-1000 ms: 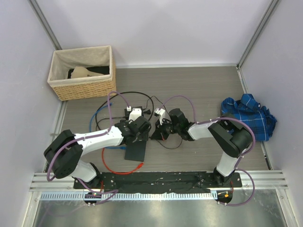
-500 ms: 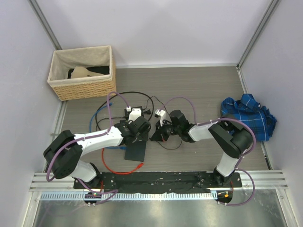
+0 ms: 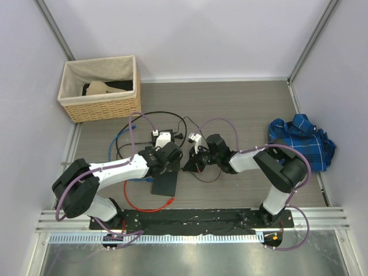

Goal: Insert the plug into the switch port

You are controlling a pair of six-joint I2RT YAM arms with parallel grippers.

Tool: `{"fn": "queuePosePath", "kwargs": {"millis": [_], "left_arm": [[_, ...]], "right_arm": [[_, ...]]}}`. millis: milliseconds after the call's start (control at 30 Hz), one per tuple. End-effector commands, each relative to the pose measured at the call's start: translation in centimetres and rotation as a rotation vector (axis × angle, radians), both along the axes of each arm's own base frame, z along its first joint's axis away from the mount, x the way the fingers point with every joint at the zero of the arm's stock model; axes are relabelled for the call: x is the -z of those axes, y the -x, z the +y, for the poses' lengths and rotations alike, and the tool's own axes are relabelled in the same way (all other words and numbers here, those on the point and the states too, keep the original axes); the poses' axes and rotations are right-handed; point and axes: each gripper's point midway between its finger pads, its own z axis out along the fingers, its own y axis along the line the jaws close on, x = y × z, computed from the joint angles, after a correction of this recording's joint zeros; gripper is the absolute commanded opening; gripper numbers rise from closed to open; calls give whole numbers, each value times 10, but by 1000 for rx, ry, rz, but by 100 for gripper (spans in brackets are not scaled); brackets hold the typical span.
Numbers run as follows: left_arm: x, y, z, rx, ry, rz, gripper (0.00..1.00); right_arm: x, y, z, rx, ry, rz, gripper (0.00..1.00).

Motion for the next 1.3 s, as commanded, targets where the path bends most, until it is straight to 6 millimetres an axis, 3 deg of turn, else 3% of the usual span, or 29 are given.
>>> {"fn": "queuePosePath", "kwargs": {"millis": [0, 533, 1267], "left_arm": [[16, 19, 20, 15, -76, 72, 100], [16, 20, 19, 21, -70, 73, 99], [17, 22, 22, 21, -68, 74, 100]], "right_arm": [[-23, -14, 12, 8, -60, -84, 1], [-12, -10, 15, -16, -44, -51, 1], [-26, -14, 11, 27, -73, -103, 1]]}}
